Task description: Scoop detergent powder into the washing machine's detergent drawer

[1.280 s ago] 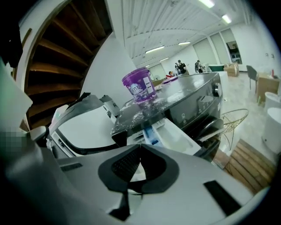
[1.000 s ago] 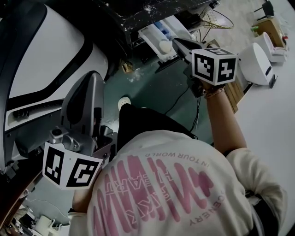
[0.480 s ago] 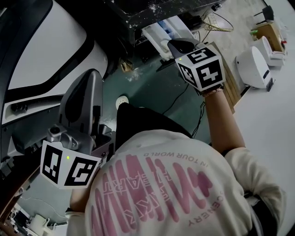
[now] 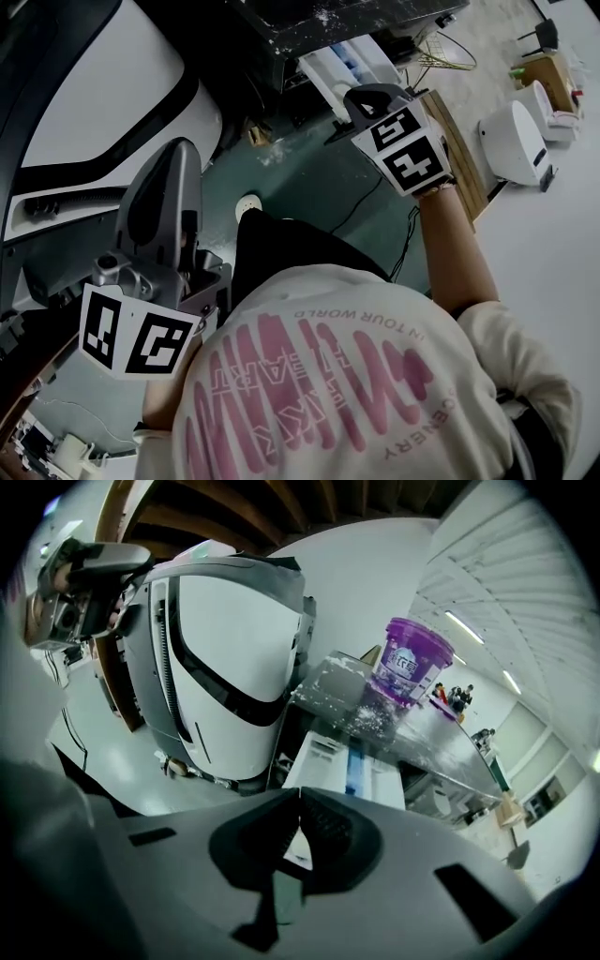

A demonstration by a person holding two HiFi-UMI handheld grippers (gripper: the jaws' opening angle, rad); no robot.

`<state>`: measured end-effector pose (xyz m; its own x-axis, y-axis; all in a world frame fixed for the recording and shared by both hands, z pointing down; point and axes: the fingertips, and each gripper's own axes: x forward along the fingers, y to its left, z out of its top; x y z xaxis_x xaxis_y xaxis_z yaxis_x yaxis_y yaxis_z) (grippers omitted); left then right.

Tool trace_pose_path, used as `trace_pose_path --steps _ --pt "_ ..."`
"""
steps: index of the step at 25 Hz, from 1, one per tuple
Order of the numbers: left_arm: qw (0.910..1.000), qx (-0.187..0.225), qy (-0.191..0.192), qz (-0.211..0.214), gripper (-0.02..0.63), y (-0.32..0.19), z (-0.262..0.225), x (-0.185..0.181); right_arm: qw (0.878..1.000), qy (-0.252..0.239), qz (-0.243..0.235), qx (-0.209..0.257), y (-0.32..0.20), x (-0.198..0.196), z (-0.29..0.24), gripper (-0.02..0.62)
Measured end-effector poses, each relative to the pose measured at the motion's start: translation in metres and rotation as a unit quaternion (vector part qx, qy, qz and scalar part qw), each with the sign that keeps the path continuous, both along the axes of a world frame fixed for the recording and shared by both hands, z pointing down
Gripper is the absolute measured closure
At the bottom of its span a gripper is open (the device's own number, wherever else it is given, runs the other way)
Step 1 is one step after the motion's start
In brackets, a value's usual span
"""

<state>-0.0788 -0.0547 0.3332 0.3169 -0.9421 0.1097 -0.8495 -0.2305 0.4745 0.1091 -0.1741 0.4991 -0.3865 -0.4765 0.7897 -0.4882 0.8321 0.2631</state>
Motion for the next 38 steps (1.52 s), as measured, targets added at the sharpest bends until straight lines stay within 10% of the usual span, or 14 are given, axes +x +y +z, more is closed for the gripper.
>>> trace_pose_path --steps 38 --pt "0.9993 -0.003 -0.025 -0.029 0.604 0.052 -0.011 0.011 0.970 0.116 -0.133 0.167 0.014 -0.005 -0.010 0.592"
